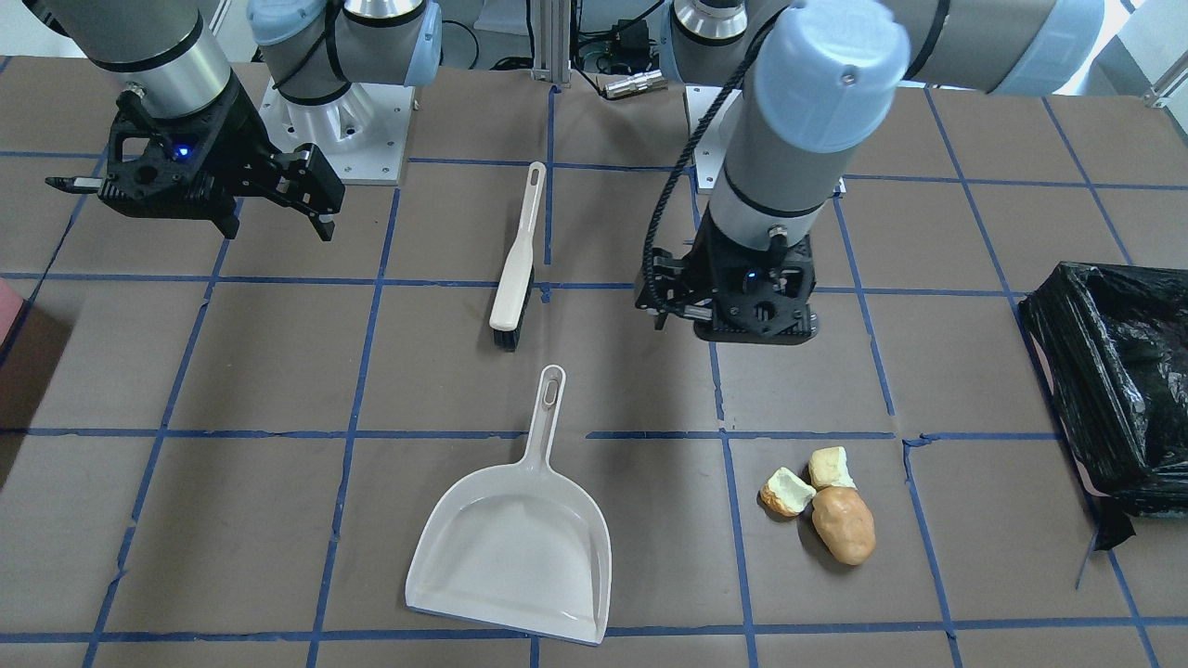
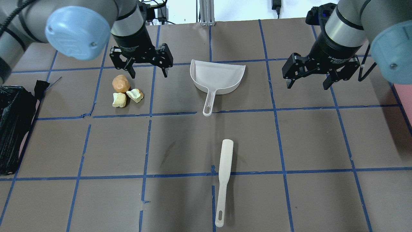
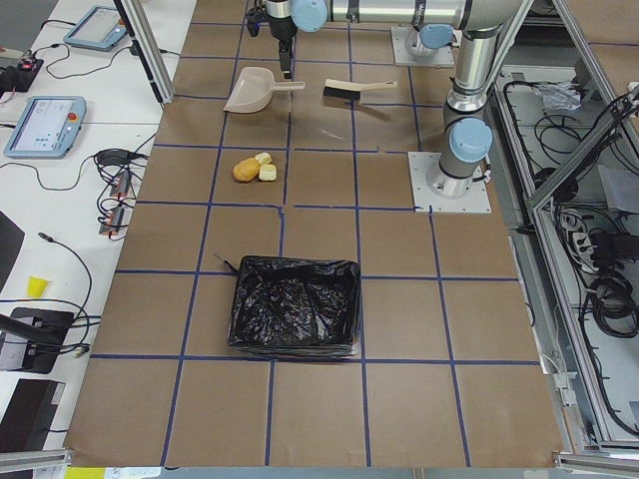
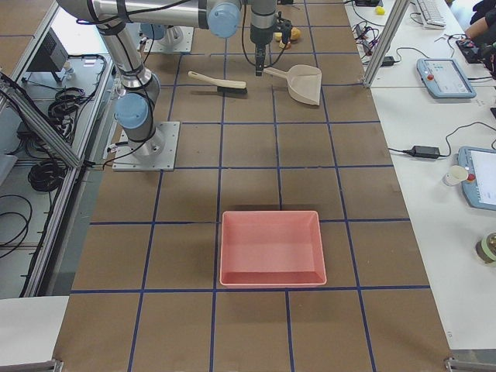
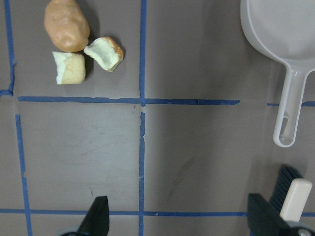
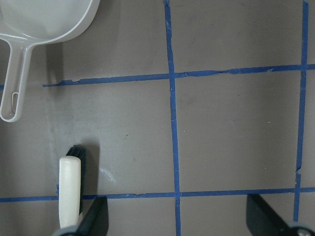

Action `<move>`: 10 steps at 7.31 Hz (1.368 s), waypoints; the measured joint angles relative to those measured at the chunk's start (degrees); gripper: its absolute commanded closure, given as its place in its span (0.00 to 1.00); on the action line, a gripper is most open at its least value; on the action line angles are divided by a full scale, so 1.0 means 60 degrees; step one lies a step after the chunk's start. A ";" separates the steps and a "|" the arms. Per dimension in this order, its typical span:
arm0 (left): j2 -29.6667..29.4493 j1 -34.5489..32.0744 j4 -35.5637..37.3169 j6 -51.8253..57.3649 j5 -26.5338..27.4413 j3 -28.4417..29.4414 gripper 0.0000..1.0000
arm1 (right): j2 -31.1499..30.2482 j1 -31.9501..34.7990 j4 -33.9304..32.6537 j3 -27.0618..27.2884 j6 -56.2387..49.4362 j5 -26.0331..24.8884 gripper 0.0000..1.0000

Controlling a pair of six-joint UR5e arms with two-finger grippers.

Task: Sweep and dump trash in nearest bin
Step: 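Reach the left gripper down and grasp the white dustpan's handle, then lift the dustpan off the table with the left gripper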

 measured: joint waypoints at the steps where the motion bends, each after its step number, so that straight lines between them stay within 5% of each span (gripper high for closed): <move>1: -0.0342 -0.0376 0.0549 -0.0061 -0.0036 -0.0070 0.00 | -0.0005 0.0000 0.0007 0.0000 0.0003 0.0003 0.00; 5: -0.1336 -0.1577 0.4225 -0.0195 -0.0259 -0.1505 0.00 | 0.0002 0.0000 0.0012 0.0001 -0.0007 -0.0005 0.00; 10: -0.2008 -0.2063 0.5489 -0.0224 -0.0167 -0.1969 0.02 | 0.0017 -0.0142 0.0026 0.0028 -0.0047 -0.0175 0.00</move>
